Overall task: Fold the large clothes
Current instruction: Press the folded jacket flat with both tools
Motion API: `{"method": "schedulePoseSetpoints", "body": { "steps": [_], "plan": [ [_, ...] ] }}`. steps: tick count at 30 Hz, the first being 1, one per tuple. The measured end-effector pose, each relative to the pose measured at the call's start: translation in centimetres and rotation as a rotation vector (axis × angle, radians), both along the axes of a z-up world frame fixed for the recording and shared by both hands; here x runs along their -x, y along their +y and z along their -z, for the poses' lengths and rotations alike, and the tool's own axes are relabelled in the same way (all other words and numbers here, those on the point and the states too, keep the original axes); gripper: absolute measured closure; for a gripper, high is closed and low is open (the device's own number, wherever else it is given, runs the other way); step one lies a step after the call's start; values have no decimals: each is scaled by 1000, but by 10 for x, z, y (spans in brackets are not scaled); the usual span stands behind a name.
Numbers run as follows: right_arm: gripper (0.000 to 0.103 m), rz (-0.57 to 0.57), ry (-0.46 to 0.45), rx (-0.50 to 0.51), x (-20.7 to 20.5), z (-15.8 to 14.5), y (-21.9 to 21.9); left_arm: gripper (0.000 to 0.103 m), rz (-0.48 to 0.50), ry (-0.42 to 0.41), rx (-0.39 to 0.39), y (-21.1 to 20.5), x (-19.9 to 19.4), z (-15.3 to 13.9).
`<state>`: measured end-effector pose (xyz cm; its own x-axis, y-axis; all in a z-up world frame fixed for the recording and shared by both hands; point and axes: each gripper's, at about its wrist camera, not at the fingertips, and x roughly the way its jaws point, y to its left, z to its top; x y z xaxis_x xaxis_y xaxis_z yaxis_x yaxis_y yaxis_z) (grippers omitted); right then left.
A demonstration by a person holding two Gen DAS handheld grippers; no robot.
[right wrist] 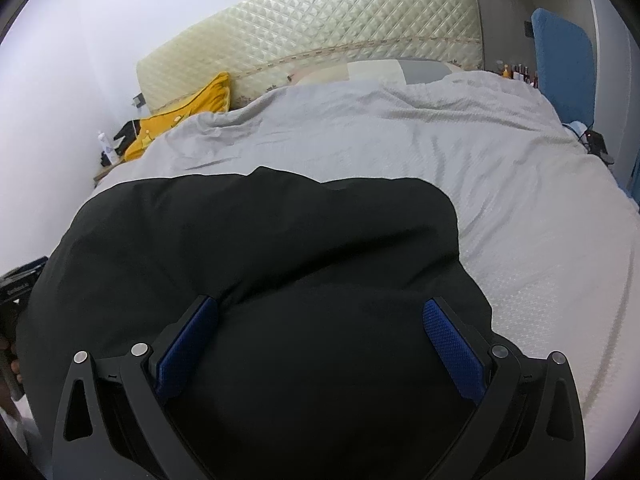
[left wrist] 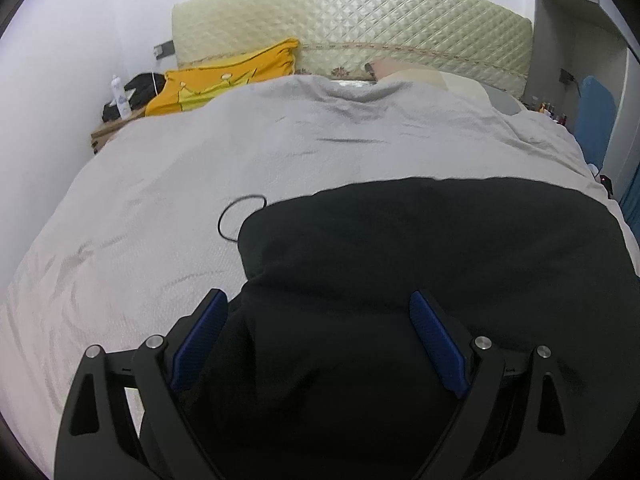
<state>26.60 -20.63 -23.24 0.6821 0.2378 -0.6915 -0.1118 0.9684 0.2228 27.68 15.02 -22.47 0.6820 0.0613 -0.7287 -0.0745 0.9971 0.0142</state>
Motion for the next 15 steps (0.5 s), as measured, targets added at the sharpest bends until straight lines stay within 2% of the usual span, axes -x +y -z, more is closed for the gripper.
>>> {"method": "schedulePoseSetpoints", "body": {
  "steps": [3, 15],
  "plan": [
    [0, -6, -2, -13, -2, 5, 0, 10, 10, 14, 35, 4, -3, 6],
    [0, -11, -14, -18, -3, 16, 2, 6, 13, 19, 38, -1, -1, 15]
  ]
}}
